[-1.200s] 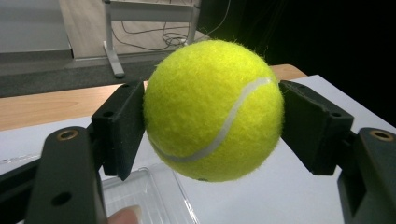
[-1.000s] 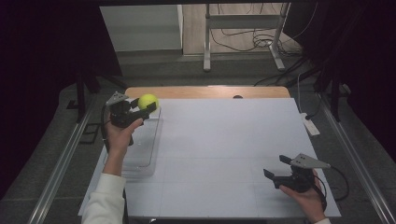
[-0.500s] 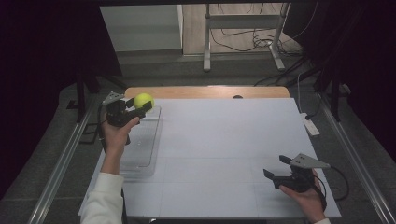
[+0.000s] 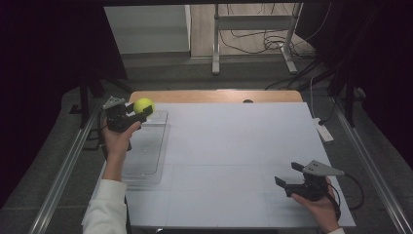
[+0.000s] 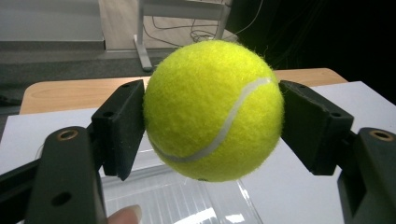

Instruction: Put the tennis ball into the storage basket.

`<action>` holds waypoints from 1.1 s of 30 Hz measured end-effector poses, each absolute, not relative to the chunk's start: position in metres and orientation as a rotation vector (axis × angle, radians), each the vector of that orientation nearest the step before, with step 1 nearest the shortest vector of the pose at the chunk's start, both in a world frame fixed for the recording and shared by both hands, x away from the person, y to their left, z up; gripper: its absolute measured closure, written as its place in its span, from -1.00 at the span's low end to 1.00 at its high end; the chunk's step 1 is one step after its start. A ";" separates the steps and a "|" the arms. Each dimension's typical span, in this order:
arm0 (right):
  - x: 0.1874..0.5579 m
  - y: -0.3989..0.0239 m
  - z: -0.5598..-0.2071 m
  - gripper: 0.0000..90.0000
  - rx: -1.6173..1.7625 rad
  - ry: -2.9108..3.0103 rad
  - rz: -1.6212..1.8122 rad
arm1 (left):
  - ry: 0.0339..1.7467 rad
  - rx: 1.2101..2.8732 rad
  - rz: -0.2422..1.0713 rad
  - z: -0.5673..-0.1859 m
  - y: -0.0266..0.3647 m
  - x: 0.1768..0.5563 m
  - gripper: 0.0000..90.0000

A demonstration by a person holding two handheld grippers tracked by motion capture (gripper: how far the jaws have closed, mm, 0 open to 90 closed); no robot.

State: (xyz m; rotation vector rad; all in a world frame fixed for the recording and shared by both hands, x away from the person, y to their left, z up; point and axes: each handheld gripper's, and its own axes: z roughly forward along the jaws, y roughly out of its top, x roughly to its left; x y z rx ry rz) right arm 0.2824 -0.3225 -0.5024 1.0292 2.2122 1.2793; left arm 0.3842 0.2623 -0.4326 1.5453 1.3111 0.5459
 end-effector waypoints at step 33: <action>0.283 -0.323 -0.502 -0.71 1.032 2.206 1.282 | 1.377 1.562 0.566 -0.441 0.273 0.394 -0.38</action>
